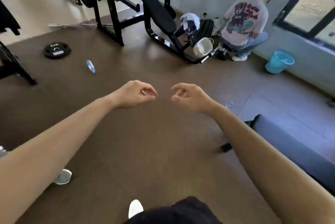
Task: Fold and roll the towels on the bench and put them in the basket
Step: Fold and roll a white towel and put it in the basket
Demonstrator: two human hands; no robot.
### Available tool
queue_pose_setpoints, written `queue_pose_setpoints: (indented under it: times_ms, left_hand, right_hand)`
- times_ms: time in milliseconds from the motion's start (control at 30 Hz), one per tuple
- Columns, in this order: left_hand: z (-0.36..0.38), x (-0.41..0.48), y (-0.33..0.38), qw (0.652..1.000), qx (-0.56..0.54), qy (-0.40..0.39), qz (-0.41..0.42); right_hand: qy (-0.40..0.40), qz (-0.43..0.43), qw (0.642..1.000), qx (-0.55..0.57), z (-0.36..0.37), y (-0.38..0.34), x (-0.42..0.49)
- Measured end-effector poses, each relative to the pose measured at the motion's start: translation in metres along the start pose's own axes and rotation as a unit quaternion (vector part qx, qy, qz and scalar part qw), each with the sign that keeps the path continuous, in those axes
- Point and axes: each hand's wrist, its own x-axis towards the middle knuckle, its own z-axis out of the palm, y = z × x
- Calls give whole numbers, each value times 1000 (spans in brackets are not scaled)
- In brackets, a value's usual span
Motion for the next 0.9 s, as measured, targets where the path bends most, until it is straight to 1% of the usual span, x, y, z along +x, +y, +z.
queue_pose_setpoints:
  times_ms: [67, 200, 367, 500, 633, 767, 900]
  left_hand:
    - [17, -3, -23, 999, -31, -3, -34]
    - [59, -10, -66, 994, -69, -20, -84]
    - [86, 14, -92, 987, -102, -34, -121]
    - [96, 57, -100, 982, -107, -39, -148]
    - [98, 117, -108, 978, -65, -80, -181]
    - [92, 185, -101, 971, -61, -89, -212]
    - [79, 249, -87, 974, -59, -81, -205]
  right_hand:
    - [5, 48, 998, 31, 30, 17, -1]
    - [-11, 124, 989, 82, 89, 53, -13]
    - [6, 180, 969, 167, 110, 87, 4]
    - [23, 203, 956, 211, 101, 119, 41]
    - [48, 214, 943, 252, 78, 161, 103]
    - [39, 222, 944, 241, 44, 199, 162]
    - [7, 211, 954, 212, 9, 224, 219]
